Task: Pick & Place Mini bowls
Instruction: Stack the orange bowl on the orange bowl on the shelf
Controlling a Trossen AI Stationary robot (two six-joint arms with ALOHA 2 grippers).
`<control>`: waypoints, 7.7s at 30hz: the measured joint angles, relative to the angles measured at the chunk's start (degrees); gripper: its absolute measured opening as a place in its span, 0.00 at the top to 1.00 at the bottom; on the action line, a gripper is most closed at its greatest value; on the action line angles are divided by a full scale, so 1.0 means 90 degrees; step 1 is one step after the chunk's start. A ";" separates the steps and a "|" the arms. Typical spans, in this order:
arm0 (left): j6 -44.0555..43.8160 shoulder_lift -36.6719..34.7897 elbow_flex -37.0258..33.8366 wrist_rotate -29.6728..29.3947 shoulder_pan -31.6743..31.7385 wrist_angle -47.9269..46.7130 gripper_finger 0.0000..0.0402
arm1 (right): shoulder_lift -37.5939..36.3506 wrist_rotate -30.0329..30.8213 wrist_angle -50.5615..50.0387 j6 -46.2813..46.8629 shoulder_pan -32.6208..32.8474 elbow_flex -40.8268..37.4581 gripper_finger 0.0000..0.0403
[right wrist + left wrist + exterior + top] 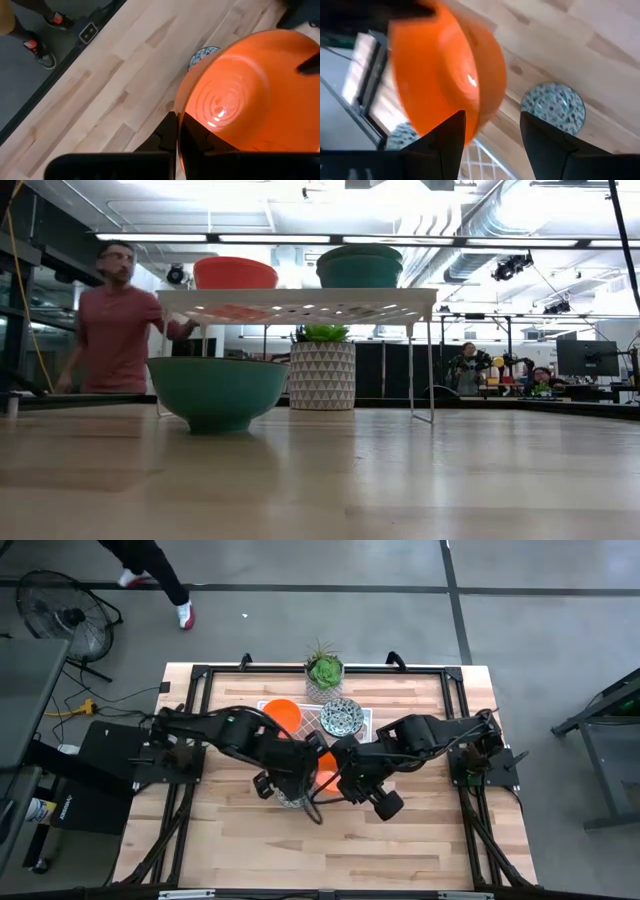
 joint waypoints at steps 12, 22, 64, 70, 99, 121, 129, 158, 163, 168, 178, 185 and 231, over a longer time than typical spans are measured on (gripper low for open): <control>0.0687 0.0253 0.0016 0.0125 0.0039 0.0133 0.60 | -0.0141 0.0003 -0.0041 -0.0022 0.0175 -0.0002 1.00; 0.0946 0.0238 0.0018 0.0121 0.0037 0.0354 0.75 | -0.0299 -0.0263 0.0164 -0.0129 0.0185 -0.0005 1.00; 0.0009 0.0243 0.0018 -0.0757 0.0044 -0.0635 1.00 | -0.1144 0.1584 0.0370 0.1380 0.0216 -0.0007 0.54; -0.0552 0.0236 0.0027 -0.0991 0.0217 -0.0628 1.00 | -0.1692 0.2390 0.0187 0.2125 0.0214 -0.0007 0.54; -0.2400 -0.1676 -0.1771 -0.0482 0.1729 -0.0632 1.00 | -0.3333 0.3199 -0.0372 0.4458 0.0209 -0.2689 0.54; -0.2085 -0.1598 -0.3352 -0.0671 0.1801 -0.0583 1.00 | -0.3347 0.2866 0.0569 0.4482 0.0209 -0.4184 0.54; -0.1786 -0.1279 -0.3328 -0.0685 0.1970 -0.0651 1.00 | -0.3347 0.2769 0.0783 0.4700 0.0209 -0.4431 0.54; -0.2120 -0.1239 -0.3333 -0.0912 0.1955 -0.0622 1.00 | -0.3344 0.2716 0.0824 0.4893 0.0214 -0.4471 0.54; -0.2172 -0.1309 -0.3325 -0.0832 0.1955 -0.0622 1.00 | -0.3344 0.2717 0.0825 0.4901 0.0214 -0.4471 0.54; -0.2192 -0.1407 -0.3321 -0.0823 0.1955 -0.0643 1.00 | -0.3344 0.2698 0.0827 0.4920 0.0214 -0.4471 0.54; -0.2440 -0.1382 -0.3328 -0.0623 0.2021 -0.0626 1.00 | -0.3344 0.2697 0.0828 0.5063 0.0214 -0.4469 0.54; -0.3520 -0.1382 -0.3328 -0.0095 0.2079 -0.0625 1.00 | -0.3344 0.2696 0.0832 0.5206 0.0214 -0.4466 0.54; -0.3450 -0.1222 -0.2801 -0.0137 0.2079 -0.0624 0.59 | -0.3342 0.2550 0.0829 0.5177 0.0215 -0.4466 0.54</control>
